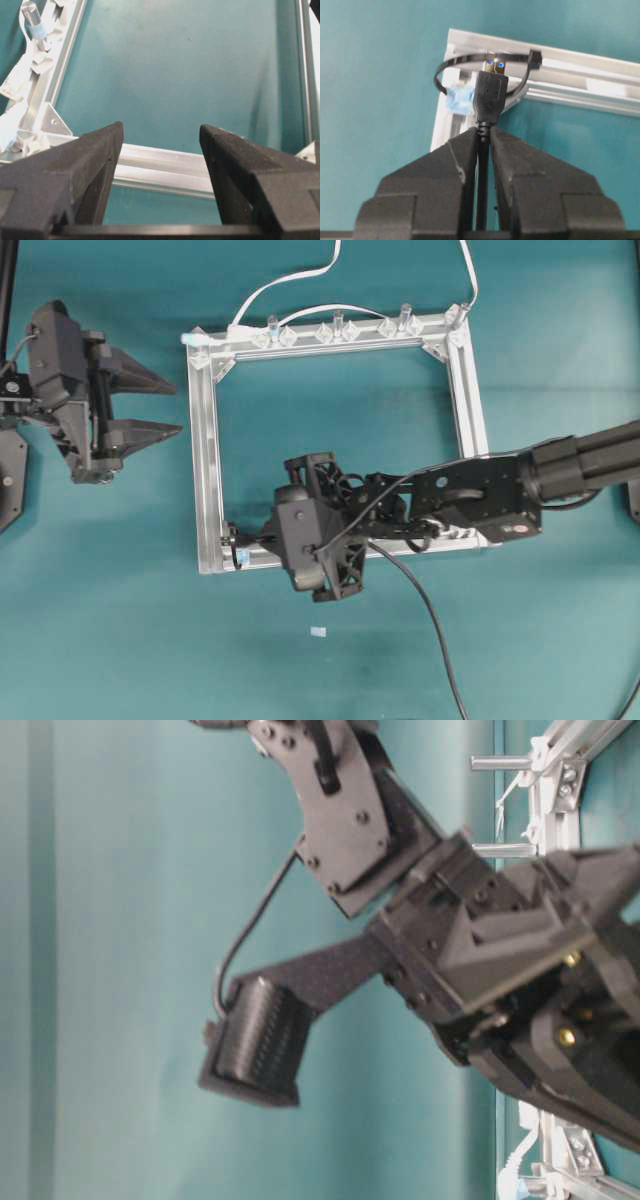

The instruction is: Insert the wire through the string loop located on the left side.

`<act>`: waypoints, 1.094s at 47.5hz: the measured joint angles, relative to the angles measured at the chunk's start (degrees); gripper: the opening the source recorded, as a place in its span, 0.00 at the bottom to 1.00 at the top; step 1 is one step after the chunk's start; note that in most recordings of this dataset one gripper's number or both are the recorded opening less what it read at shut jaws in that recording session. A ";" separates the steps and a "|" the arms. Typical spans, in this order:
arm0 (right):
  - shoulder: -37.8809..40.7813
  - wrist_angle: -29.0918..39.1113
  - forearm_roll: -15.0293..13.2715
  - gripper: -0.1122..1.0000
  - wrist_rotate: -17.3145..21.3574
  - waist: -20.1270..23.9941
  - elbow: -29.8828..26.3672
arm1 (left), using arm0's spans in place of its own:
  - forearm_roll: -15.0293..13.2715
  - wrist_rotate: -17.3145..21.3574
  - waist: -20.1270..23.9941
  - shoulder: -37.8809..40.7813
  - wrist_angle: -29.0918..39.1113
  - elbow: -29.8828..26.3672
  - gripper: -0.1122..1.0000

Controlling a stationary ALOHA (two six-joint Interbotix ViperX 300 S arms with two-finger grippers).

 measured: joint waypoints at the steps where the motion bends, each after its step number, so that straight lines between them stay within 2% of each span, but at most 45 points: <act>1: 0.18 0.09 0.00 0.19 0.09 0.00 -0.26 | 0.00 0.00 0.00 -0.35 0.09 0.18 0.67; 18: 2.99 0.35 0.00 0.19 0.00 -0.18 -3.78 | 0.00 -0.09 -0.79 -7.38 3.34 2.99 0.67; 36: 3.60 0.26 0.00 0.19 0.00 -0.26 -4.92 | 0.00 -0.09 -0.97 -17.14 9.67 5.36 0.67; 52: 3.60 0.44 0.00 0.19 0.00 -0.26 -4.92 | 0.00 -0.09 -1.14 -19.07 12.22 5.63 0.67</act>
